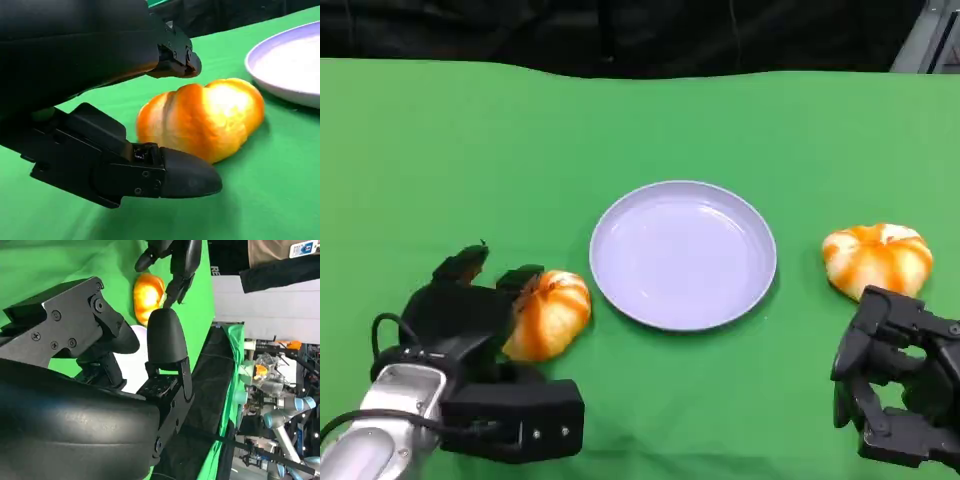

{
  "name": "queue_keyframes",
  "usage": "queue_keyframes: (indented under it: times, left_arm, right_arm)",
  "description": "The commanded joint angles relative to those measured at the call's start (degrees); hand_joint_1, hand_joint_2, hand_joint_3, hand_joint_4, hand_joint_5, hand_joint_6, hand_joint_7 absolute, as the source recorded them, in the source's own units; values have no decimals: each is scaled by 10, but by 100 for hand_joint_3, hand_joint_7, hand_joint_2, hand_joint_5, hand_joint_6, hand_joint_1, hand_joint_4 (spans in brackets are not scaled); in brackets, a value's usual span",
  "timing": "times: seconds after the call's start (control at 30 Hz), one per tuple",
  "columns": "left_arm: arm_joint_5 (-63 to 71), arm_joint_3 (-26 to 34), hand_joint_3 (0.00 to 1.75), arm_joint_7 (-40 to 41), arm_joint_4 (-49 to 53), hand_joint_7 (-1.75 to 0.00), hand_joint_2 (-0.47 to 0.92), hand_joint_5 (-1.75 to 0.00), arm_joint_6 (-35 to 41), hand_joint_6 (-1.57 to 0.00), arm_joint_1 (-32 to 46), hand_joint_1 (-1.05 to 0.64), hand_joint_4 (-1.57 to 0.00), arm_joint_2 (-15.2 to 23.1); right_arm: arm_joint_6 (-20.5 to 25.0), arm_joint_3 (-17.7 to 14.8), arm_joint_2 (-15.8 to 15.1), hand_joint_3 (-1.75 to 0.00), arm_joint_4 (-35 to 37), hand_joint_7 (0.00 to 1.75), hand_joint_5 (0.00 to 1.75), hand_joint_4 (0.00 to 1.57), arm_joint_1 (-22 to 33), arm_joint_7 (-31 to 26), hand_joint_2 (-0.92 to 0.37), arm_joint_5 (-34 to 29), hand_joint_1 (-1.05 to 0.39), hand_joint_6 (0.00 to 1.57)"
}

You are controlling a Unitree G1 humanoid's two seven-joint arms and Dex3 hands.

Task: Grasp the bread from the table and place it into the plate.

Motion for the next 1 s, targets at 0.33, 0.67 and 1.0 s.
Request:
queue_keyframes:
  times: [0.33, 0.67, 1.0]
  left_arm:
    - [-49, -21, 61, 13, 86, -1, 92, -3, 1, -26, -58, -88, -7, -20]
    - [-99, -14, 50, 25, 131, -4, 92, -8, -13, -41, -79, -76, -30, -35]
    - [-117, -16, 53, 26, 151, -2, 92, -5, -6, -46, -84, -73, -37, -39]
  right_arm:
    - [-7, -2, -1, -119, -19, 159, 175, 83, 10, -3, -60, 3, -2, 68]
    - [1, 0, -1, -118, -30, 158, 175, 82, 16, -6, -61, 2, -2, 67]
    - [2, -3, -3, -115, -38, 159, 175, 81, 21, -5, -64, 5, 1, 66]
